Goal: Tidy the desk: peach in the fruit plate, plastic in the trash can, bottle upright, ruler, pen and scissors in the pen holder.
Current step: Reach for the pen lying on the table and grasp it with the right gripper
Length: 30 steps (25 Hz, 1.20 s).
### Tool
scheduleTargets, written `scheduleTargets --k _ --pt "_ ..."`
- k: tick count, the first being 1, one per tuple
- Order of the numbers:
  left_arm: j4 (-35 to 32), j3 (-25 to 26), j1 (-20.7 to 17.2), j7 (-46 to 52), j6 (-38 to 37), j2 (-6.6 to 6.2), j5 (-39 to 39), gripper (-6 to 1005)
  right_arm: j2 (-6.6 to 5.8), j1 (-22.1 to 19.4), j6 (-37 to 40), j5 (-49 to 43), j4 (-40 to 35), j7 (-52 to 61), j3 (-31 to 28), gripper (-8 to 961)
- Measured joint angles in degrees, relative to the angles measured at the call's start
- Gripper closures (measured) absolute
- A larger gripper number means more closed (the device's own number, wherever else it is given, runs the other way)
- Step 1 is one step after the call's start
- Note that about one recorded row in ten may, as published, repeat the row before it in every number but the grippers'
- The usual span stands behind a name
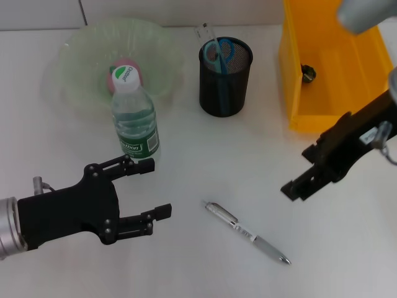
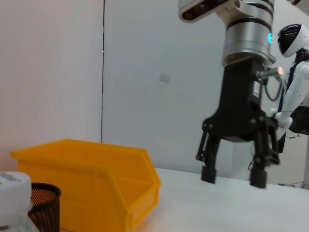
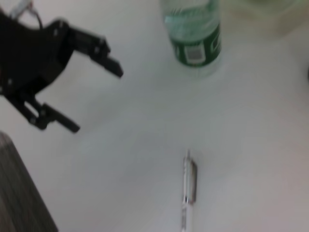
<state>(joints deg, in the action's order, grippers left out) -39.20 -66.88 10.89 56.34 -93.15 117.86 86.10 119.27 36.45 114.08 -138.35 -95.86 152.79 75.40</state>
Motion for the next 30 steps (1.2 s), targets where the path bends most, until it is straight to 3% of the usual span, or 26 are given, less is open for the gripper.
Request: scheduleTargets --k 3,13,30 --pt "0.0 0.3 0.0 0.0 0.4 0.00 0.0 200 0.22 1.0 -1.3 -2.0 0.3 4.9 9.1 120" --pt "0.0 0.7 0.4 0.0 0.9 0.14 0.0 200 0.38 2.5 -10.5 -4.9 6.2 11.8 25.7 123" --pt "0.0 0.7 0.6 0.0 1.0 0.44 0.0 200 0.53 5.2 -21.2 -5.4 14.7 16.4 35.3 126"
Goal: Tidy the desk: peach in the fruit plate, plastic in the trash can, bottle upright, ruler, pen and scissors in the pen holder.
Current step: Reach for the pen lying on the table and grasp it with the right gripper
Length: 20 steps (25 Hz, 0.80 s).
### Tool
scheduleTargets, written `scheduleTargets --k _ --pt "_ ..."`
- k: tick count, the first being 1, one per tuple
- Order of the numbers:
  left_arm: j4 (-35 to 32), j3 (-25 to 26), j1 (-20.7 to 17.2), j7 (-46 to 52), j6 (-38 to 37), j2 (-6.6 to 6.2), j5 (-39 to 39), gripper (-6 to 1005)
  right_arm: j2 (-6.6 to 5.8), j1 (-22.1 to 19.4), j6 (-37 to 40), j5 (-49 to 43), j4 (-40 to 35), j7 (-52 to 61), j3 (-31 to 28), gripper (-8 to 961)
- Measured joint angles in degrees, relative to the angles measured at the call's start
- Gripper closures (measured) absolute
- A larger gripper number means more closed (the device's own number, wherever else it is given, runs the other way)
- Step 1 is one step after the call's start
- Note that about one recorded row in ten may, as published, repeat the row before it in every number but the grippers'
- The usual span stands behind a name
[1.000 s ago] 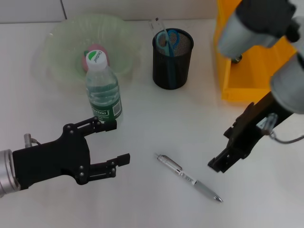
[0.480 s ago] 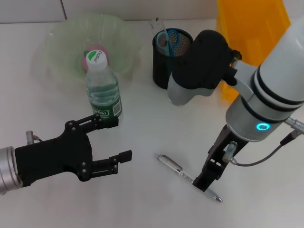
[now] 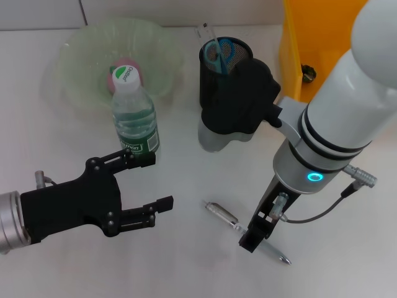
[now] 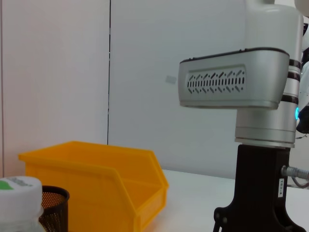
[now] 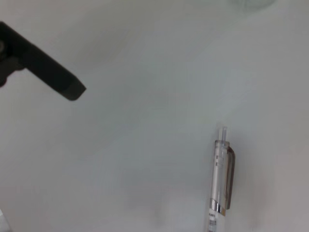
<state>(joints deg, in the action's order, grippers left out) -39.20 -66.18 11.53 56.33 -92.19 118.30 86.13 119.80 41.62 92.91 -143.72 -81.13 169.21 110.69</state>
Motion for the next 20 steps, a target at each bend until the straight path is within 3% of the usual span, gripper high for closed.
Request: scheduleTargets --k 20 --pt "0.0 -0.2 0.2 0.0 0.0 0.05 0.0 200 0.09 1.3 -4.1 -0.8 4.6 0.1 3.0 145"
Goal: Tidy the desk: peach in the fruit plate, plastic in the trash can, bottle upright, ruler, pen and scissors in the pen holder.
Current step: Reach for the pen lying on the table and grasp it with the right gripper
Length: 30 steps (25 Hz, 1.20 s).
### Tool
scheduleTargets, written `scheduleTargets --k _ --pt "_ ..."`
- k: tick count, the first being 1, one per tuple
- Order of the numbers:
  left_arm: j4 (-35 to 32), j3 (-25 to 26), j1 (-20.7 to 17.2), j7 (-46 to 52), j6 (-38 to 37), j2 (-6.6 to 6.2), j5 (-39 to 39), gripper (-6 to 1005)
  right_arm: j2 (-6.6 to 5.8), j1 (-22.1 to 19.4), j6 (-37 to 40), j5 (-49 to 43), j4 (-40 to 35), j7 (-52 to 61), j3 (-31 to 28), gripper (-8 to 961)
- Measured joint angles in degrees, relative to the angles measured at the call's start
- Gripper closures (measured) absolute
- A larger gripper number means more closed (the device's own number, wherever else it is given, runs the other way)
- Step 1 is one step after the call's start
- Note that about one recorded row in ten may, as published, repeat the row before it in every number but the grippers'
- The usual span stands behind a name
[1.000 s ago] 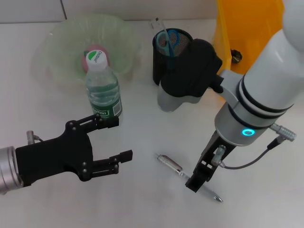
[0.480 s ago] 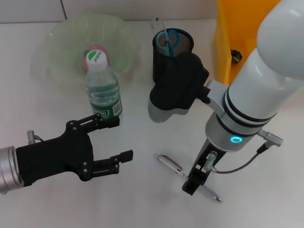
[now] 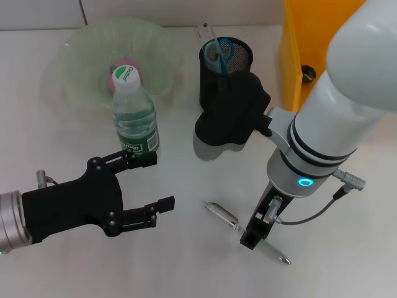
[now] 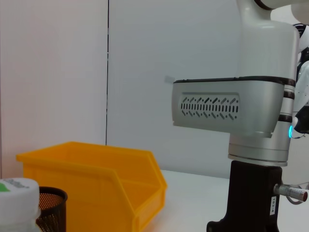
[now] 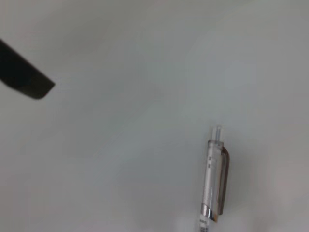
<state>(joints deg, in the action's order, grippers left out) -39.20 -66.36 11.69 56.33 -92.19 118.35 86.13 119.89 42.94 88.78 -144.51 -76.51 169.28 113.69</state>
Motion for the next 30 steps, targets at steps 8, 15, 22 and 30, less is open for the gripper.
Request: scheduleTargets --k 8,15,22,30 --pt "0.0 0.1 0.0 0.0 0.0 0.03 0.0 200 0.00 0.7 -0.7 0.5 1.7 0.0 0.2 269" --pt "0.2 0.1 0.0 0.0 0.0 0.04 0.0 200 0.00 1.2 -0.9 1.3 1.7 0.0 1.4 467" --pt "0.4 0.1 0.3 -0.4 0.0 0.04 0.0 200 -0.01 2.0 -1.2 1.4 2.4 0.1 2.9 462" --pt "0.4 0.1 0.4 -0.5 0.4 0.04 0.0 200 -0.01 2.5 -1.6 2.7 4.1 0.1 3.1 581"
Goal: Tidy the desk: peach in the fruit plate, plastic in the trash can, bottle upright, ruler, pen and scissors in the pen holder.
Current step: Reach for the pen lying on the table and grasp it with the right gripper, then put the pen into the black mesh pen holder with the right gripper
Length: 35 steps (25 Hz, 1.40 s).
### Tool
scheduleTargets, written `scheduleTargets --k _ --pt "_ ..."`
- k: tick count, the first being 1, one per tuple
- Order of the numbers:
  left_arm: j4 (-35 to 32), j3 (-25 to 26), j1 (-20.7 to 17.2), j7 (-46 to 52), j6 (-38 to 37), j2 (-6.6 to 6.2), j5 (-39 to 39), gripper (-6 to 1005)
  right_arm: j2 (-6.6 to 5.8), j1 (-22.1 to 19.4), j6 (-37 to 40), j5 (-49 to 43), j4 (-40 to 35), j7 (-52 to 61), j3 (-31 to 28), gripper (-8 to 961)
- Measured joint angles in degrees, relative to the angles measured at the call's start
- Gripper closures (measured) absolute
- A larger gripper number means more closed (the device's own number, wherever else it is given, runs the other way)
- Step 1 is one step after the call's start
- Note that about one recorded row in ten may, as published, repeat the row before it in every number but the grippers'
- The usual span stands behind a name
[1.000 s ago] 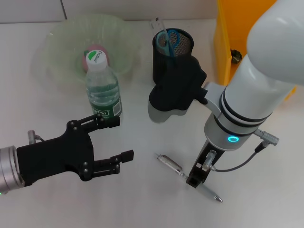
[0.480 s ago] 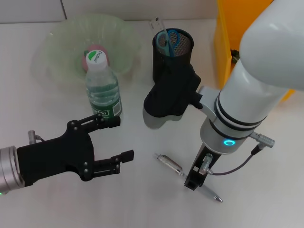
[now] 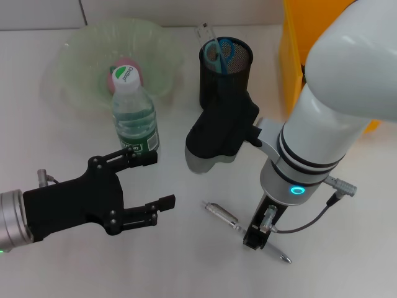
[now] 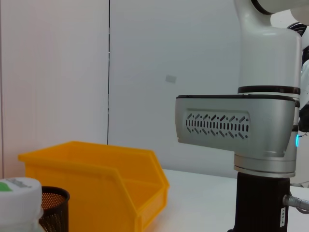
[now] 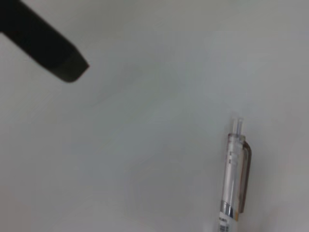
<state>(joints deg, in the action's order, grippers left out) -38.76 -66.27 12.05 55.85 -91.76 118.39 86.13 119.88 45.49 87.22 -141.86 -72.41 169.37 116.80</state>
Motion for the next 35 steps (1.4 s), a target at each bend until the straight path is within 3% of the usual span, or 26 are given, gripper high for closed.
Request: scheduleTargets --k 19,24,35 --pt "0.0 0.0 0.3 0.0 0.4 0.00 0.0 200 0.00 0.0 0.2 0.4 0.2 0.0 0.4 627" --pt "0.1 0.0 0.3 0.0 1.0 0.08 0.0 200 0.00 0.1 0.1 0.4 0.3 0.0 1.2 738" --pt "0.1 0.0 0.4 0.0 1.5 0.09 0.0 200 0.00 1.1 0.6 0.3 0.9 0.0 1.6 762"
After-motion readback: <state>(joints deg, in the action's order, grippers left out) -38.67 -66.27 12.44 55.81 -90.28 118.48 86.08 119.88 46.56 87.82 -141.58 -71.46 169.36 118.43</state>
